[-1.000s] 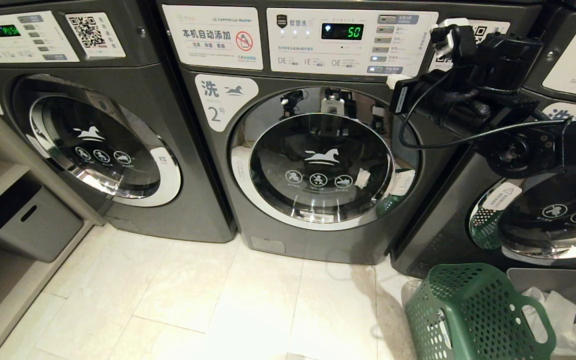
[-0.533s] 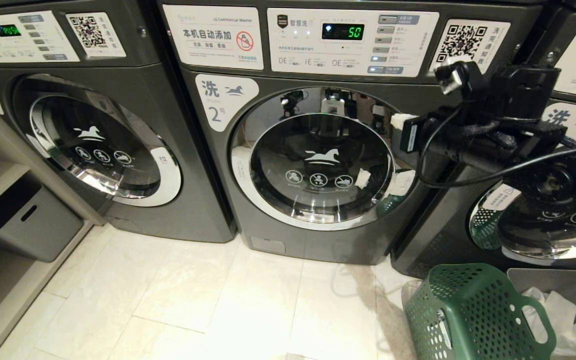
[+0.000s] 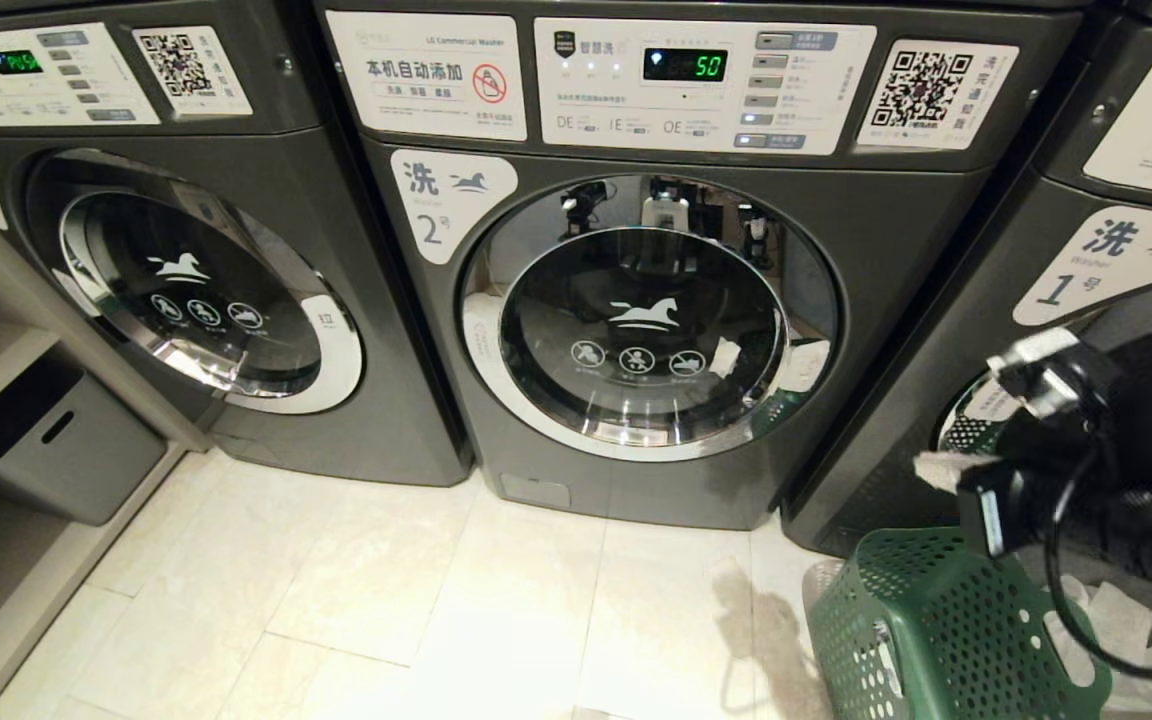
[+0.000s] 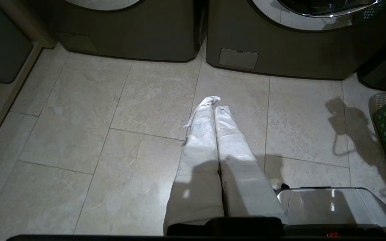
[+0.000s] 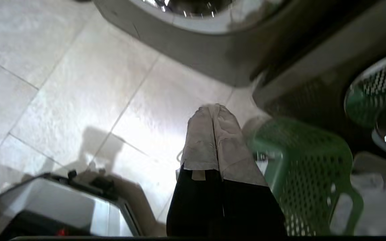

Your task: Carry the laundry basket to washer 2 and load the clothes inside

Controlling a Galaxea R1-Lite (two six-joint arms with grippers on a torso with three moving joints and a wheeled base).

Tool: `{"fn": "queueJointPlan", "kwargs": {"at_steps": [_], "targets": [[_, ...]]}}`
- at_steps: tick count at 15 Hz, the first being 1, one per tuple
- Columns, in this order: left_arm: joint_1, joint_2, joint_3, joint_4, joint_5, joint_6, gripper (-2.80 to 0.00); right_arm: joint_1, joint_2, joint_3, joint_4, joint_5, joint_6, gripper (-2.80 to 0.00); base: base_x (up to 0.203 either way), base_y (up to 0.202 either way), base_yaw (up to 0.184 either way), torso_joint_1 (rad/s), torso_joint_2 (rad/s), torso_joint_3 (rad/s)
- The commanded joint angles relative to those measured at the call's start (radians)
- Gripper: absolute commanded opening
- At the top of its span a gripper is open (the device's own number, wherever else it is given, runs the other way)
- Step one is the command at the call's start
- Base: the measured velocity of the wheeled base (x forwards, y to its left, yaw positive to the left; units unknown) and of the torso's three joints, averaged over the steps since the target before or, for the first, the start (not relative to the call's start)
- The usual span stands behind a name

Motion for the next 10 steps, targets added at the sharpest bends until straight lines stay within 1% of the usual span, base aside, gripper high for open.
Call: {"fn": "queueJointPlan", "kwargs": {"at_steps": [1, 3, 5, 7, 8, 10], "targets": [[0.000, 0.000, 0.000, 0.002, 0.000, 0.000, -2.80, -0.037, -0.198, 0.219, 0.004, 0.043, 0.007, -2.80, 0.000, 0.000, 0.000, 0.000, 0.00, 0.000], [0.000, 0.000, 0.000, 0.002, 0.000, 0.000, -2.80, -0.076, -0.364, 0.393, 0.011, 0.121, 0.001, -2.80, 0.000, 0.000, 0.000, 0.000, 0.00, 0.000], [0.000, 0.000, 0.000, 0.002, 0.000, 0.000, -2.80, -0.117, -0.548, 0.524, 0.025, 0.163, -0.008, -2.80, 0.000, 0.000, 0.000, 0.000, 0.00, 0.000], [0.000, 0.000, 0.000, 0.002, 0.000, 0.000, -2.80, -0.139, -0.743, 0.564, 0.130, 0.181, -0.010, -2.80, 0.000, 0.000, 0.000, 0.000, 0.00, 0.000], [0.000, 0.000, 0.000, 0.002, 0.000, 0.000, -2.80, -0.153, -0.849, 0.563, 0.211, 0.187, -0.009, -2.80, 0.000, 0.000, 0.000, 0.000, 0.00, 0.000], [0.000, 0.000, 0.000, 0.002, 0.000, 0.000, -2.80, -0.195, -1.039, 0.557, 0.315, 0.193, -0.006, -2.80, 0.000, 0.000, 0.000, 0.000, 0.00, 0.000]]}}
